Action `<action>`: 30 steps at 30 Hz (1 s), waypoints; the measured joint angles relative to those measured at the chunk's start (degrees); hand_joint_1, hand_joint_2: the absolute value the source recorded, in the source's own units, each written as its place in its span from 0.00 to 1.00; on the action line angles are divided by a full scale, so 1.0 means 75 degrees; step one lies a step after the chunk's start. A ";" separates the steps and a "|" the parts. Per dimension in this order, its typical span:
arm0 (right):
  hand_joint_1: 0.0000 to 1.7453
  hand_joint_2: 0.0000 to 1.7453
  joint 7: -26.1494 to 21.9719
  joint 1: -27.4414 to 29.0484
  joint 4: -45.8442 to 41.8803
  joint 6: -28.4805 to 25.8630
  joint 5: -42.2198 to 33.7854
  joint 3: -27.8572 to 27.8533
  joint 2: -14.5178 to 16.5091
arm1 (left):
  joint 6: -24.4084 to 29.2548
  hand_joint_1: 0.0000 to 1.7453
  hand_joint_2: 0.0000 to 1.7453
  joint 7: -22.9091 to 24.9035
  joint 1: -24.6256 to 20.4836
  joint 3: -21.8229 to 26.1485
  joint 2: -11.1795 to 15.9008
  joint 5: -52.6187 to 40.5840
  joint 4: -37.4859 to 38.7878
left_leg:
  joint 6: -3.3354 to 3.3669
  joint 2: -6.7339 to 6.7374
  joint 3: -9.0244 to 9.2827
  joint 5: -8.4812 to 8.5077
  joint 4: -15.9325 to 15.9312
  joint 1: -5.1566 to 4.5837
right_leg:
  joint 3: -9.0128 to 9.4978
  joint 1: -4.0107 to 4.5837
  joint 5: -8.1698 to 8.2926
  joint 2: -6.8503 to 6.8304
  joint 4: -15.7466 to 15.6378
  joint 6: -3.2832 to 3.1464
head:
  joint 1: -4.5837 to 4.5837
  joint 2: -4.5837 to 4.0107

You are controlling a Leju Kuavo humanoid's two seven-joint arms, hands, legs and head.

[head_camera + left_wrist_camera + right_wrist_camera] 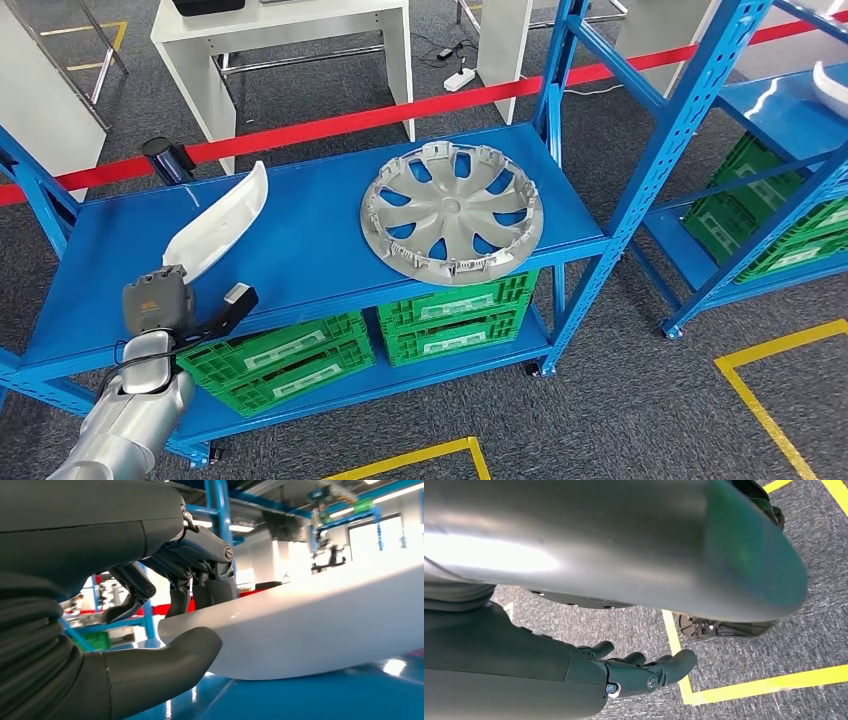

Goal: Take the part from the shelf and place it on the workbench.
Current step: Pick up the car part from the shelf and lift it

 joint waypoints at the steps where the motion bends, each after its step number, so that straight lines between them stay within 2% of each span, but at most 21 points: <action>1: 0.00 0.00 -0.0019 0.0000 0.0000 0.0000 0.0006 0.0000 0.0000 | 0.0000 1.00 1.00 0.0095 -0.0011 -0.0023 0.0000 -0.0001 0.0018 | 0.0000 0.0000 0.0001 0.0000 0.0000 0.0000 | 0.0000 0.0000 0.0000 0.0000 0.0000 0.0000 | 0.0000 0.0000; 5: 0.00 0.00 -0.0074 -0.0001 0.0000 0.0000 0.0002 0.0000 0.0000 | 0.0000 1.00 1.00 0.0313 -0.0034 -0.0115 -0.0001 -0.0001 0.0049 | 0.0000 0.0000 0.0003 0.0000 0.0000 0.0000 | 0.0000 0.0001 0.0000 -0.0001 0.0000 0.0000 | 0.0000 0.0001; 14: 0.00 0.00 -0.0065 0.0000 0.0000 0.0000 0.0001 0.0000 0.0000 | 0.0000 1.00 1.00 0.0333 -0.0075 -0.0321 -0.0007 -0.0004 0.0052 | 0.0000 0.0000 0.0005 0.0000 0.0001 0.0000 | -0.0001 0.0001 0.0000 0.0000 0.0000 0.0000 | 0.0000 0.0000; 22: 0.00 0.00 -0.0027 0.0000 0.0000 0.0000 0.0006 0.0000 0.0000 | 0.0000 1.00 1.00 0.0785 -0.0091 -0.0986 -0.0026 -0.0004 -0.0226 | 0.0000 0.0000 0.0002 0.0000 0.0001 0.0000 | -0.0001 0.0000 0.0000 0.0001 0.0000 0.0000 | 0.0000 0.0000; 30: 0.00 0.00 -0.0024 0.0000 0.0000 0.0000 0.0007 0.0000 0.0000 | 0.0000 1.00 1.00 0.0588 -0.0075 -0.1211 -0.0063 -0.0004 -0.0517 | 0.0000 0.0000 0.0004 0.0000 0.0001 0.0000 | -0.0001 0.0001 0.0000 -0.0001 0.0000 0.0000 | 0.0000 0.0000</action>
